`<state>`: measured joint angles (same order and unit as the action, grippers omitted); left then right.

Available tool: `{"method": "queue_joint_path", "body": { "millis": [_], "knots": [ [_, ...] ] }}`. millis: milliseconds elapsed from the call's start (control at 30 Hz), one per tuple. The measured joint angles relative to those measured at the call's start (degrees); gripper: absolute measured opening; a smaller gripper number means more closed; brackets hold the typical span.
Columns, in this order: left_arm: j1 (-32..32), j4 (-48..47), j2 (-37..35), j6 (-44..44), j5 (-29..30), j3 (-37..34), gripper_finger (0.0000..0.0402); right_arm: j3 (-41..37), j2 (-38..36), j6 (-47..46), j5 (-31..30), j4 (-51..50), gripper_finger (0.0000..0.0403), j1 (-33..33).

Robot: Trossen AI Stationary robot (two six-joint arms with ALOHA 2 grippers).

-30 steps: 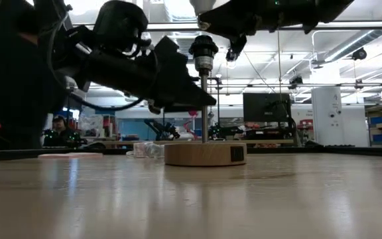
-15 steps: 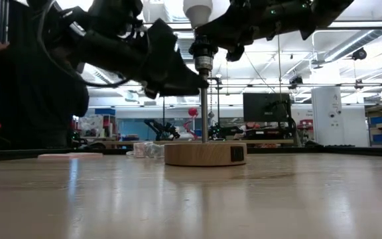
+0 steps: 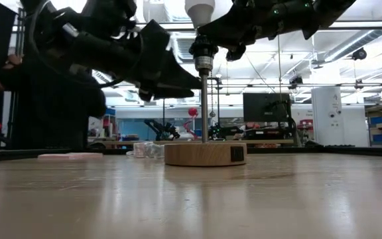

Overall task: Screw lightbulb
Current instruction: Insert the lightbulb into the lamp

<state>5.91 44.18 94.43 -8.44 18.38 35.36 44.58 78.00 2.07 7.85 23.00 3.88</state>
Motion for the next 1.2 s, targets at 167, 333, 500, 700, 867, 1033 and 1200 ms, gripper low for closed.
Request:
{"method": "queue_joint_path", "body": {
  "millis": [167,333,500,700,867,1033,1200],
  "knots": [
    [1.2,12.8,-0.6,-1.6,0.1,-6.0,0.0271,0.0,0.0,0.5,0.1,0.0,0.0089,0.0],
    [2.9,16.7,-2.9,-1.6,0.1,-9.7,0.0271,0.0,0.0,0.6,0.1,-0.1,0.0089,0.0],
    [5.0,14.3,-6.4,-1.6,0.1,-10.8,0.0271,0.0,0.0,0.6,0.1,-0.2,0.0089,0.0],
    [7.9,14.4,-14.0,-0.8,3.0,-14.4,0.0269,0.0,0.0,0.2,0.1,-0.4,0.0089,0.0],
    [10.7,16.6,-20.2,1.8,9.1,-16.7,0.0264,0.0,-0.1,0.4,0.1,-0.5,0.0089,0.0],
    [11.7,21.8,-23.2,7.8,9.2,-16.3,0.0263,0.0,-0.1,0.5,0.1,-0.5,0.0089,0.0],
    [11.7,21.9,-24.8,11.0,7.7,-14.4,0.0263,0.0,-0.1,0.9,0.1,-0.7,0.0089,0.0]
  ]
}}
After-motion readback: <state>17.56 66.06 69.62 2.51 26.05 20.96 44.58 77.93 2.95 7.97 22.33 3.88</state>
